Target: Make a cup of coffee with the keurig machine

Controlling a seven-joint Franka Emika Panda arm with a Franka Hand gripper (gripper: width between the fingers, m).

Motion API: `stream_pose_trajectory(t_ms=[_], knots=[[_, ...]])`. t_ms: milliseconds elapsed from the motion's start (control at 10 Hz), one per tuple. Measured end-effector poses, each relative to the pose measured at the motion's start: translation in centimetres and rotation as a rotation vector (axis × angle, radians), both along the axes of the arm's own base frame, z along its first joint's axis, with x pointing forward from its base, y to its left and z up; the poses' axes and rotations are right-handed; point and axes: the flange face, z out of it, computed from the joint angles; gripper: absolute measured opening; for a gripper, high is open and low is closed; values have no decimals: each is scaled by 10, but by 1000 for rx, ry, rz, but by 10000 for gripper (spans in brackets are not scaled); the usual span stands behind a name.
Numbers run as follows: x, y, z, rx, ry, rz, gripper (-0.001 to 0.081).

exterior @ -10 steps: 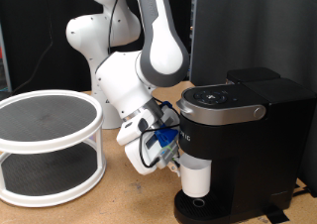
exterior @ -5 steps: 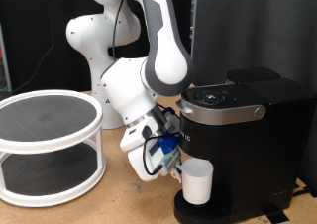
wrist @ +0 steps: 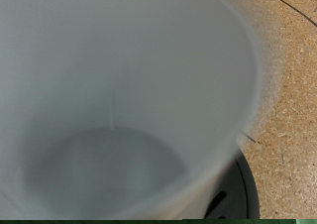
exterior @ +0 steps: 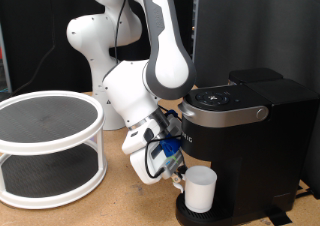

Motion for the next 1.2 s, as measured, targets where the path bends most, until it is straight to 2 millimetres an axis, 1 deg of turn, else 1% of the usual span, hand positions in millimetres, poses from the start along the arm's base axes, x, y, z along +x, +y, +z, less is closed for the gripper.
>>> stream_pose_trajectory(t_ms=[100,200,300,400,500,600,800,900,1100,1200], knots=[[0,0,0,0,0,0,183],[0,0,0,0,0,0,183],[0,0,0,1,0,1,379],[0,1,0,5,0,3,379],[0,1,0,15,-3,6,593],[0,0,1,35,-14,17,748],[-4,-6,11,77,-33,34,748],[-9,-12,19,92,-31,48,798],[-20,-28,33,106,-11,87,803],[-28,-31,39,116,-9,105,803]])
